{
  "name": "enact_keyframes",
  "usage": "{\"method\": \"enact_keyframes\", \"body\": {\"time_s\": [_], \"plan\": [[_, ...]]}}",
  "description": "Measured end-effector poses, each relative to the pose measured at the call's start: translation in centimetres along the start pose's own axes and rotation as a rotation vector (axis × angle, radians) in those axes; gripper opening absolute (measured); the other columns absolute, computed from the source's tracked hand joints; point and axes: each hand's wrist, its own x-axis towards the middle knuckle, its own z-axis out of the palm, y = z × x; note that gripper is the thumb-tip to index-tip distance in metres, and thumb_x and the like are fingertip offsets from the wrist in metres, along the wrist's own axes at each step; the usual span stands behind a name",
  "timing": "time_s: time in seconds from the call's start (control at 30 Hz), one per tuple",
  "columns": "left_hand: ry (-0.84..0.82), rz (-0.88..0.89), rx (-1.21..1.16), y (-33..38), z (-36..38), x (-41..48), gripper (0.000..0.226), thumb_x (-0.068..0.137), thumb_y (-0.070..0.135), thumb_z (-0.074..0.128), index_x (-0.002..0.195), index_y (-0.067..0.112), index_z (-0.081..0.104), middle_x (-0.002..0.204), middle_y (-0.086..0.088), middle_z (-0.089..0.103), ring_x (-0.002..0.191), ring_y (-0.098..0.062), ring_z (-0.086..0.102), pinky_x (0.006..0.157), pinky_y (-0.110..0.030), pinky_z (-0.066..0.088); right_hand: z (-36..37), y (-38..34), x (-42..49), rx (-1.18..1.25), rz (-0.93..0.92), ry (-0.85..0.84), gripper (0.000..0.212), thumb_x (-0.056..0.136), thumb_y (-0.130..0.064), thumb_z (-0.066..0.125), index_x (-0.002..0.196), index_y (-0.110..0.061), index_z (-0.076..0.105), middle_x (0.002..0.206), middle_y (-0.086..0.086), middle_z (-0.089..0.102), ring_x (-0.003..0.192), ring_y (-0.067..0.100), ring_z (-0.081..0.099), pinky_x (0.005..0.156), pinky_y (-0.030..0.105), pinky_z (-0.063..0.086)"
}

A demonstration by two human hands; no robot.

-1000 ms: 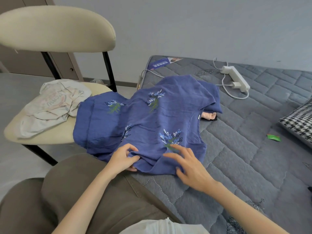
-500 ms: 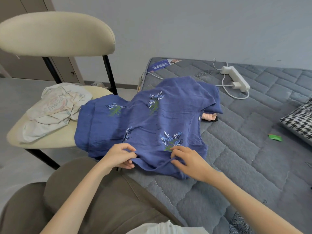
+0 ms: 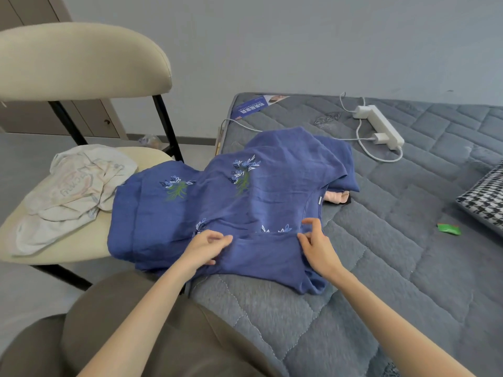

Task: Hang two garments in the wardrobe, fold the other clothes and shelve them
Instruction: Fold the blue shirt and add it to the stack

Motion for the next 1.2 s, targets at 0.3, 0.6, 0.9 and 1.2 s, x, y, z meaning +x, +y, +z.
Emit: {"method": "enact_keyframes", "body": {"time_s": [0.3,0.6,0.9,1.2], "plan": [[0.137,0.209,0.327,-2.3,3.1,1.2,0.042,0.092,0.036,0.056,0.065,0.016,0.030,0.064,0.004,0.037,0.071,-0.022,0.039,0.056,-0.021,0.029,0.4,1.0,-3.3,-0.239,0.039,-0.215,0.050,0.093,-0.047,0.052,0.061,-0.015,0.032,0.058,-0.004,0.041,0.055,0.008,0.037,0.054,0.023,0.030],[0.245,0.262,0.223,-2.0,3.4,1.8,0.032,0.100,0.032,0.041,0.077,0.010,0.045,0.075,-0.010,0.051,0.089,-0.038,0.051,0.070,-0.039,0.031,0.4,2.0,-4.1,-0.059,0.065,0.083,0.040,0.100,-0.036,0.042,0.068,-0.015,0.030,0.057,-0.002,0.042,0.055,0.018,0.037,0.053,0.031,0.028],[0.295,0.221,0.510,-2.6,3.9,2.1,0.025,0.093,0.041,0.052,0.089,0.019,0.041,0.073,0.005,0.052,0.077,-0.022,0.050,0.063,-0.033,0.034,-0.2,3.4,-4.4,-0.703,-0.010,0.112,0.030,0.099,-0.045,0.038,0.082,-0.020,0.039,0.076,-0.005,0.060,0.067,0.017,0.057,0.052,0.030,0.033],[0.255,0.435,0.412,1.1,3.6,2.6,0.032,0.092,0.026,0.058,0.121,0.014,0.050,0.122,-0.006,0.048,0.115,-0.025,0.043,0.094,-0.034,0.034,-2.0,0.3,-0.8,-0.399,-0.132,0.168,0.011,0.091,-0.033,0.055,0.091,-0.025,0.047,0.088,-0.013,0.052,0.088,0.011,0.046,0.056,0.028,0.035]]}}
